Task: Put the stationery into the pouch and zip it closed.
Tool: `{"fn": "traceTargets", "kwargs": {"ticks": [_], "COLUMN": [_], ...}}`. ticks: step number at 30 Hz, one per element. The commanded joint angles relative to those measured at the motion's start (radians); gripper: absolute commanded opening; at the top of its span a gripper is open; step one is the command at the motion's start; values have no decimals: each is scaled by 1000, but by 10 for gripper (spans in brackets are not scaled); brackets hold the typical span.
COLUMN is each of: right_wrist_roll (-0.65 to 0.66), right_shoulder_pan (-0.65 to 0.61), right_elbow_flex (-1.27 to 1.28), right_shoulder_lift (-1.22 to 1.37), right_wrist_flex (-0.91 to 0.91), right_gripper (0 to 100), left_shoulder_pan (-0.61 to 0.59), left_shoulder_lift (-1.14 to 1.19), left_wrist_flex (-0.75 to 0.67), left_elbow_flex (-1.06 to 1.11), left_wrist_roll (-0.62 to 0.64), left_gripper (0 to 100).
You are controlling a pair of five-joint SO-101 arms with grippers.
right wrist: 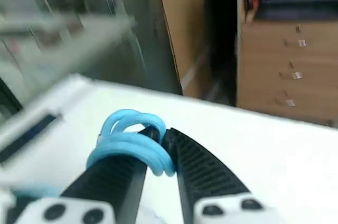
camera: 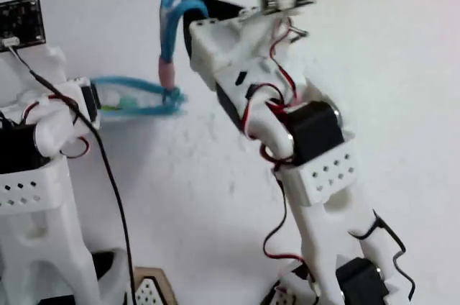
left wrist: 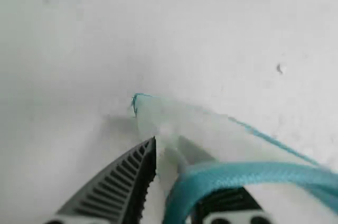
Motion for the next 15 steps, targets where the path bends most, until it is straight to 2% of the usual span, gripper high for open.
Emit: {"fn": "traceTargets", "kwargs": {"ticks": [1,5,11,14,15], "right_wrist_roll": [107,219,322,316,273], "right_shoulder_pan": [-1,-1,-1,-1,-1], "right_elbow_flex": [-43,-43,-48,-71,-94], "right_shoulder_lift": [24,67,87,84,84], "right_wrist_flex": [84,216,361,351,341], "right_gripper": [15,15,15,16,16], "left_shoulder_pan": [5,8,5,8,10], "left_shoulder_lift": [-1,-1,50,117,140], "left_wrist_flex": [-87,-158,-176,-170,-166], "left_elbow_flex": [-51,-51,-54,-83,-103], "left_wrist_roll": [49,83,104,104,103], "left_gripper": [190,192,192,194,195]}}
